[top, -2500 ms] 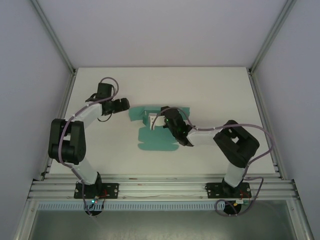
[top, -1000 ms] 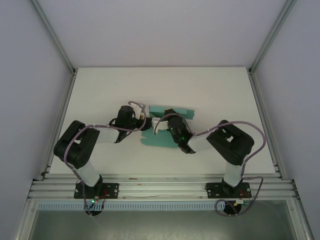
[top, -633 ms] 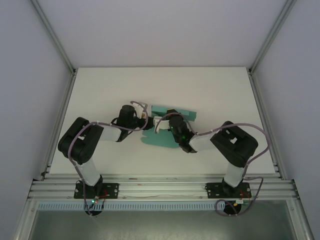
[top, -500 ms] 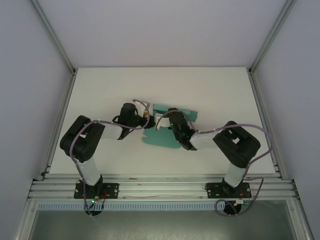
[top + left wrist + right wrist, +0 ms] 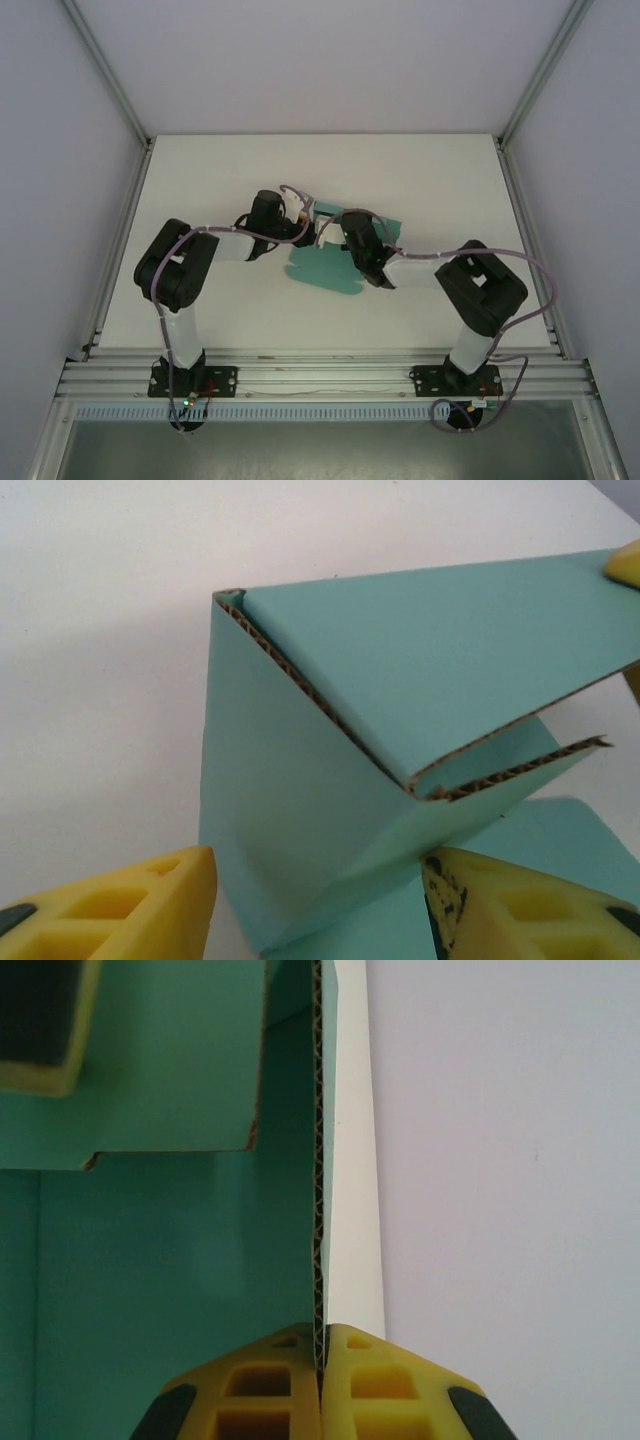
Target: Assemble paper box
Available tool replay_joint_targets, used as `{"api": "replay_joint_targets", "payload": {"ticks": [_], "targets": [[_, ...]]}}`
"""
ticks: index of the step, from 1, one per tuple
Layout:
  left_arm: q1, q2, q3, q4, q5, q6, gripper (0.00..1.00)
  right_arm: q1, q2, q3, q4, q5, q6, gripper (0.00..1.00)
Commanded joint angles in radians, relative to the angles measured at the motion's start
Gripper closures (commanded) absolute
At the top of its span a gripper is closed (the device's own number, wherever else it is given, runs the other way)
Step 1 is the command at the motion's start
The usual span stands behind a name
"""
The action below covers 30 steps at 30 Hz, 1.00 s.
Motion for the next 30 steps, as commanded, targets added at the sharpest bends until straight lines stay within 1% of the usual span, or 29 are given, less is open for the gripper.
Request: {"api": "replay_joint_targets", "payload": {"ticks": [1, 3, 6, 11, 15, 19, 21, 23, 27, 30], "targets": [[-0.011, -0.007, -0.057, -0.01, 0.005, 0.021, 0.36, 0.028, -0.028, 0.017, -0.208, -0.157, 0.068, 1.0], [-0.002, -0.027, -0.085, -0.018, 0.016, 0.026, 0.3, 0.025, -0.034, 0.0, -0.196, -0.153, 0.054, 1.0], [0.014, -0.037, -0.109, -0.007, 0.011, 0.041, 0.29, 0.024, -0.038, -0.015, -0.194, -0.146, 0.034, 1.0], [0.031, -0.052, -0.092, 0.008, 0.007, 0.05, 0.3, 0.023, -0.045, -0.011, -0.224, -0.154, 0.027, 1.0], [0.033, -0.058, -0.088, 0.109, 0.049, 0.058, 0.28, 0.024, -0.04, -0.016, -0.238, -0.182, 0.005, 1.0], [0.031, -0.026, -0.049, 0.128, 0.012, 0.035, 0.3, 0.025, -0.018, -0.03, -0.202, -0.171, -0.008, 1.0], [0.031, -0.017, -0.055, 0.176, 0.005, 0.005, 0.33, 0.025, -0.011, -0.038, -0.166, -0.161, -0.006, 1.0], [0.03, -0.011, -0.061, 0.229, -0.007, -0.034, 0.37, 0.027, -0.004, -0.038, -0.169, -0.16, 0.001, 1.0], [0.026, -0.009, -0.062, 0.291, 0.021, -0.065, 0.37, 0.039, 0.012, -0.05, -0.151, -0.169, -0.005, 1.0], [0.025, 0.005, -0.03, 0.281, 0.057, -0.076, 0.41, 0.046, 0.021, -0.04, -0.149, -0.168, 0.017, 1.0]]}}
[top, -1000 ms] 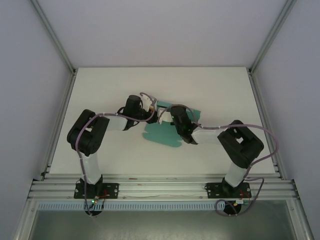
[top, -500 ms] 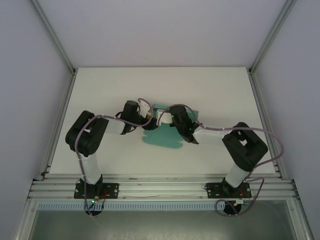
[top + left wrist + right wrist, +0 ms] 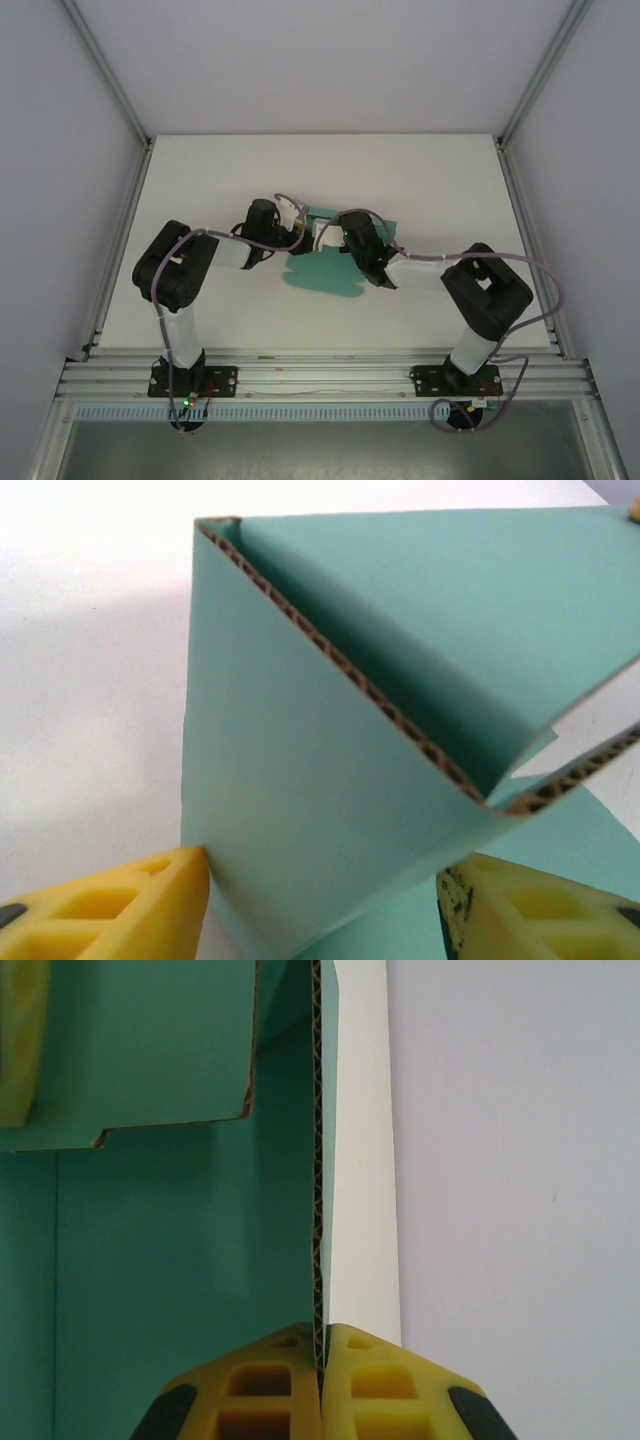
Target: Assemble paper box
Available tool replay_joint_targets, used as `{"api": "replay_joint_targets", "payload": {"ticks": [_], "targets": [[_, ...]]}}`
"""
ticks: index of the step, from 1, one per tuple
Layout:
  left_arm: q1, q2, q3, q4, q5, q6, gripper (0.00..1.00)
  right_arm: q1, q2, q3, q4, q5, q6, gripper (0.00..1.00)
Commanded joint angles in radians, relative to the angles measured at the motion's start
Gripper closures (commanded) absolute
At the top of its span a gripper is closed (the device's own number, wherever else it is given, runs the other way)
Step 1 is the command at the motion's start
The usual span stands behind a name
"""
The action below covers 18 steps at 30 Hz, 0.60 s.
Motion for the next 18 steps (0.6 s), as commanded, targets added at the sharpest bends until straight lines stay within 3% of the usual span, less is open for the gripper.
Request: {"api": "replay_joint_targets", "payload": {"ticks": [1, 5, 14, 16, 18], "targets": [[0.004, 0.008, 0.075, 0.161, 0.016, -0.049, 0.44, 0.041, 0.045, -0.031, -0.121, -0.083, 0.021, 1.0], [0.001, 0.011, 0.106, 0.121, -0.061, -0.075, 0.63, 0.042, 0.042, -0.032, -0.135, -0.081, 0.025, 1.0], [-0.032, 0.01, 0.095, 0.124, -0.188, -0.114, 0.89, 0.043, 0.04, -0.029, -0.146, -0.067, 0.074, 1.0], [-0.047, 0.004, 0.093, 0.121, -0.226, -0.121, 0.88, 0.044, 0.043, -0.021, -0.152, -0.063, 0.087, 1.0], [-0.05, -0.001, 0.076, 0.154, -0.161, -0.103, 0.77, 0.046, 0.043, -0.017, -0.149, -0.062, 0.092, 1.0]]}}
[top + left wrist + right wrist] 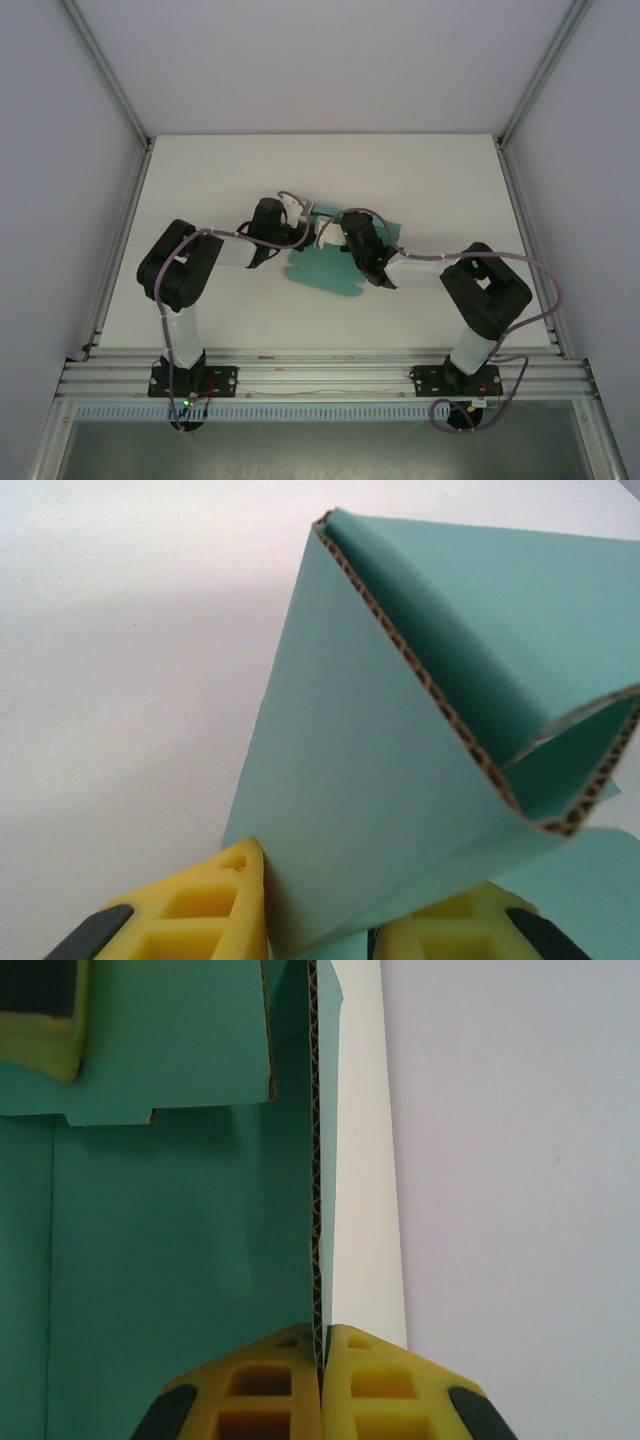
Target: Assemble paper box
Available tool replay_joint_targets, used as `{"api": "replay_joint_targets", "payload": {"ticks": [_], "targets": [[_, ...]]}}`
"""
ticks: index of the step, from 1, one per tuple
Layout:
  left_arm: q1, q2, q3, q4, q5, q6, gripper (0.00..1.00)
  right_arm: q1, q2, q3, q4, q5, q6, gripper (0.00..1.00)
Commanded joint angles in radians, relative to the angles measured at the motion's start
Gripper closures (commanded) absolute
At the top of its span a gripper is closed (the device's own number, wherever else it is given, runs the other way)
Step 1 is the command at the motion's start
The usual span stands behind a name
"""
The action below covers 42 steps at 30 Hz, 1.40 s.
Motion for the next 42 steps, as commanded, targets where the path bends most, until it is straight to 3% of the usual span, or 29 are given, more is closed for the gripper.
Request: {"api": "replay_joint_targets", "payload": {"ticks": [1, 4, 5, 6, 9, 11, 17, 21, 23, 35, 38, 42], "targets": [[-0.007, -0.015, 0.02, 0.213, 0.012, -0.042, 0.76, 0.045, 0.04, -0.018, -0.132, -0.126, 0.049, 1.0], [0.005, -0.017, -0.012, 0.286, 0.083, -0.053, 0.75, 0.045, 0.036, -0.027, -0.115, -0.125, 0.035, 1.0], [0.015, -0.017, -0.014, 0.292, 0.123, -0.065, 0.72, 0.046, 0.034, -0.036, -0.103, -0.127, 0.024, 1.0], [0.027, -0.018, -0.014, 0.296, 0.163, -0.082, 0.62, 0.046, 0.031, -0.045, -0.087, -0.128, 0.015, 1.0], [0.056, -0.01, -0.032, 0.34, 0.257, -0.117, 0.5, 0.046, 0.035, -0.049, -0.039, -0.099, 0.018, 1.0], [0.066, -0.013, -0.038, 0.342, 0.274, -0.111, 0.49, 0.047, 0.044, -0.024, -0.03, -0.063, 0.035, 1.0], [0.063, -0.022, 0.033, 0.133, 0.229, -0.013, 0.53, 0.058, 0.054, 0.101, -0.154, 0.0, 0.12, 1.0], [0.058, -0.012, 0.055, 0.078, 0.224, 0.009, 0.53, 0.069, 0.051, 0.236, -0.395, -0.015, 0.3, 1.0], [0.056, -0.015, 0.055, 0.065, 0.239, 0.012, 0.53, 0.069, 0.051, 0.261, -0.397, -0.002, 0.351, 1.0], [0.046, -0.007, 0.082, 0.034, 0.073, -0.026, 0.59, 0.091, 0.016, 0.055, -0.283, -0.079, 0.12, 1.0], [0.031, -0.006, 0.085, 0.018, 0.006, -0.027, 0.68, 0.111, 0.02, 0.051, -0.291, -0.079, 0.115, 1.0], [-0.004, -0.007, 0.072, 0.015, -0.174, -0.033, 0.81, 0.125, 0.033, 0.055, -0.273, -0.056, 0.151, 1.0]]}}
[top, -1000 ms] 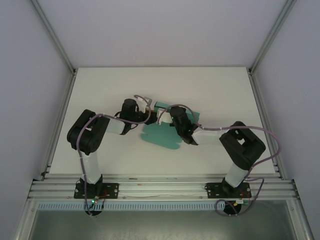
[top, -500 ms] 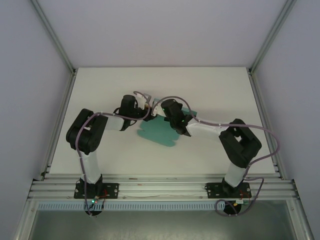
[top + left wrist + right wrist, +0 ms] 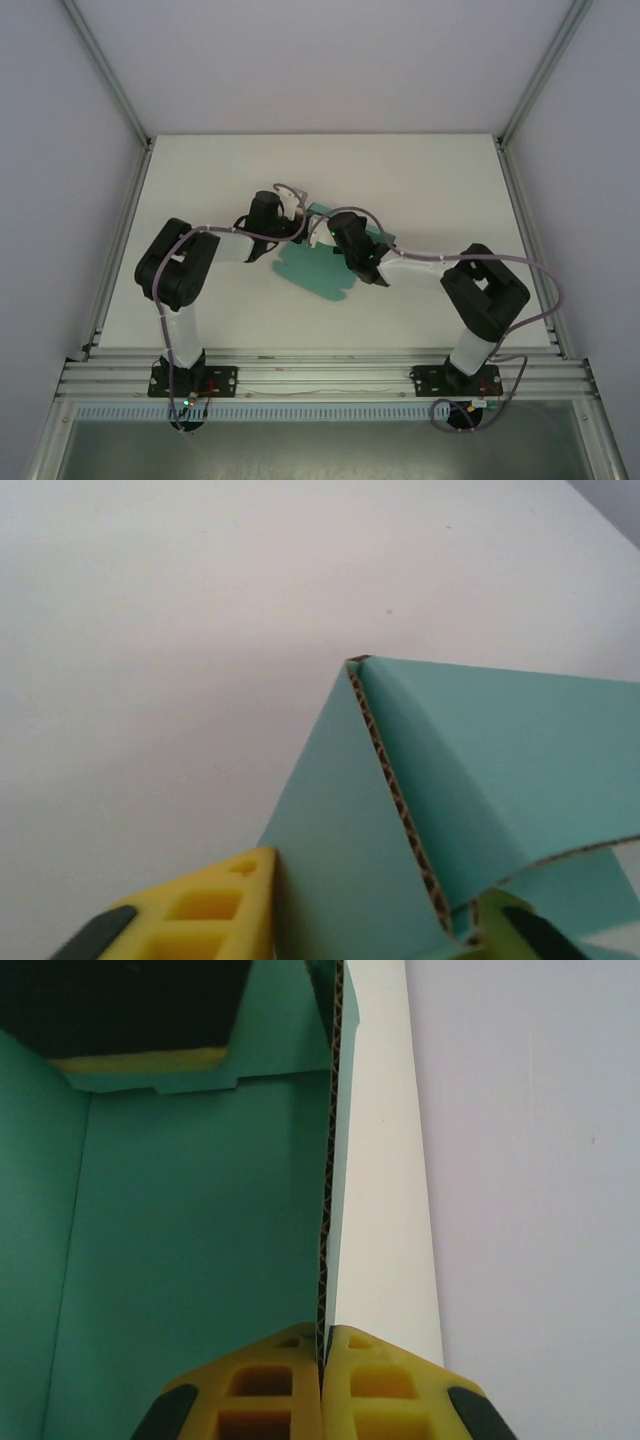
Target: Assemble paper box
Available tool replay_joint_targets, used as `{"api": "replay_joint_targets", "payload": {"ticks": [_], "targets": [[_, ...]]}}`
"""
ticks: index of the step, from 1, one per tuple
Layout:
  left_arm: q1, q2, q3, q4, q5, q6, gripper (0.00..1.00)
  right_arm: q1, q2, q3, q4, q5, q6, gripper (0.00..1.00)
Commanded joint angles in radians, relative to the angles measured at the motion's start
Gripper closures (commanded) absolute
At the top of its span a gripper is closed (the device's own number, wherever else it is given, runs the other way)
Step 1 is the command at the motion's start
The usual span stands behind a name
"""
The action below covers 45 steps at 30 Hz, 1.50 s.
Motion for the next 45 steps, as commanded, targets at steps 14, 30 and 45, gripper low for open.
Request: {"api": "replay_joint_targets", "payload": {"ticks": [14, 30, 45], "targets": [[-0.06, -0.055, -0.093, 0.094, -0.25, 0.075, 1.0, 0.056, -0.213, 0.015, -0.218, -0.05, 0.564, 0.29], [-0.118, -0.083, -0.202, 0.267, -0.181, 0.121, 1.0, -0.253, -0.217, 0.336, -0.735, -0.661, 1.124, 0.06], [-0.149, 0.0, -0.204, 0.301, -0.27, 0.13, 1.0, -0.253, 0.169, 0.555, -0.87, -0.737, 1.031, 0.16]]}}
